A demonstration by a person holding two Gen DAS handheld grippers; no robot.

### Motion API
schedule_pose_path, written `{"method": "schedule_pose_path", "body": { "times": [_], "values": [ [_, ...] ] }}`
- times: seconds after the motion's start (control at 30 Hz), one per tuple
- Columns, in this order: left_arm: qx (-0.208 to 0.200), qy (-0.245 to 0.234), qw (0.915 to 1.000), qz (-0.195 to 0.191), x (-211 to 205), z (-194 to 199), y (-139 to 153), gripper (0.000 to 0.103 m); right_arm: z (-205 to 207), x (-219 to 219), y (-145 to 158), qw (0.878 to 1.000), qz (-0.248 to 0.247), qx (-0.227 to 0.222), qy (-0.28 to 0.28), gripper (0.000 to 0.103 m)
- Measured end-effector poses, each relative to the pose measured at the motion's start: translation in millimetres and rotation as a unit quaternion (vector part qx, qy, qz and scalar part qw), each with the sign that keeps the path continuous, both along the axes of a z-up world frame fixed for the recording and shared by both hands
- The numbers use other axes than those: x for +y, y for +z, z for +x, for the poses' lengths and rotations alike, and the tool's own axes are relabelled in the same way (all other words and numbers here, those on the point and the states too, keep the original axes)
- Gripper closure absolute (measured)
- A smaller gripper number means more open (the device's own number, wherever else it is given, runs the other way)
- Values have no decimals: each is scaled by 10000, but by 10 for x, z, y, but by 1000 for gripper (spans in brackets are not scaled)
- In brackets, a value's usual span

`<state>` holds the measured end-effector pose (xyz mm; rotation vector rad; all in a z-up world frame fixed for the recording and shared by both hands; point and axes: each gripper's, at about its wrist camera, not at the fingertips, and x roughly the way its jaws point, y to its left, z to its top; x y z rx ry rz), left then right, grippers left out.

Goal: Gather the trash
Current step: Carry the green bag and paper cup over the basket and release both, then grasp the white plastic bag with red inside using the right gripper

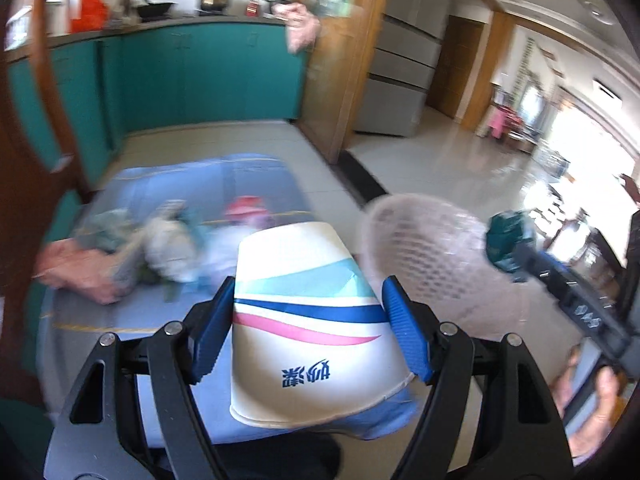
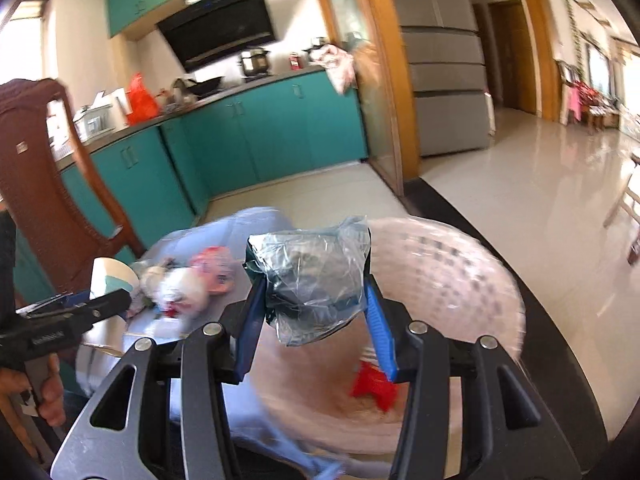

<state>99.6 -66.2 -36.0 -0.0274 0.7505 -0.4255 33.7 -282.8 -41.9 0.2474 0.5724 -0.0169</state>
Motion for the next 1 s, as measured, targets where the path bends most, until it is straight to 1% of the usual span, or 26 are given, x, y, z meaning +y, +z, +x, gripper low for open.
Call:
{"method": "schedule_pose_path", "body": {
  "times": [0.07,0.13,0.23,0.33,0.43,0.47,0.53,0.57,0.63,0.7,0.8,0.83,0.9,1.0],
  "values": [
    [50,-329,9994,-50,-262,45,1,29,-12,-204,-77,9997,39,96,-203,55],
    [34,-552,9985,-34,-471,75,-5,29,-4,-364,-141,9993,88,150,-326,55],
    [140,-893,9959,15,-798,167,-55,29,16,-510,-198,9986,29,224,-473,55],
    [283,-1159,9927,187,-1113,284,-186,29,21,-630,-238,9981,41,253,-562,55],
    [417,-1496,9877,202,-1279,388,-326,26,38,-722,-275,9974,93,299,-652,53],
    [462,-1519,9871,226,-1332,433,-372,21,46,-736,-282,9973,127,319,-656,53],
    [466,-1362,9892,276,-1321,460,-418,13,71,-748,-319,9971,197,395,-627,51],
    [441,-1293,9903,244,-1273,461,-424,11,94,-731,-342,9970,176,447,-605,47],
    [426,-1162,9921,204,-1152,488,-428,10,140,-684,-383,9968,99,528,-594,38],
    [349,-921,9950,188,-950,497,-387,10,183,-643,-419,9967,97,576,-568,36],
    [96,-485,9984,256,-626,490,-293,9,257,-552,-453,9967,95,643,-487,36],
    [-1,-359,9989,314,-525,483,-266,9,288,-494,-457,9968,95,661,-440,36],
    [-266,-69,9981,554,-298,452,-236,9,326,-410,-426,9973,87,666,-303,36],
    [-608,441,9915,1066,24,387,-229,9,476,-36,-337,9980,-111,617,61,36]
  ]
}}
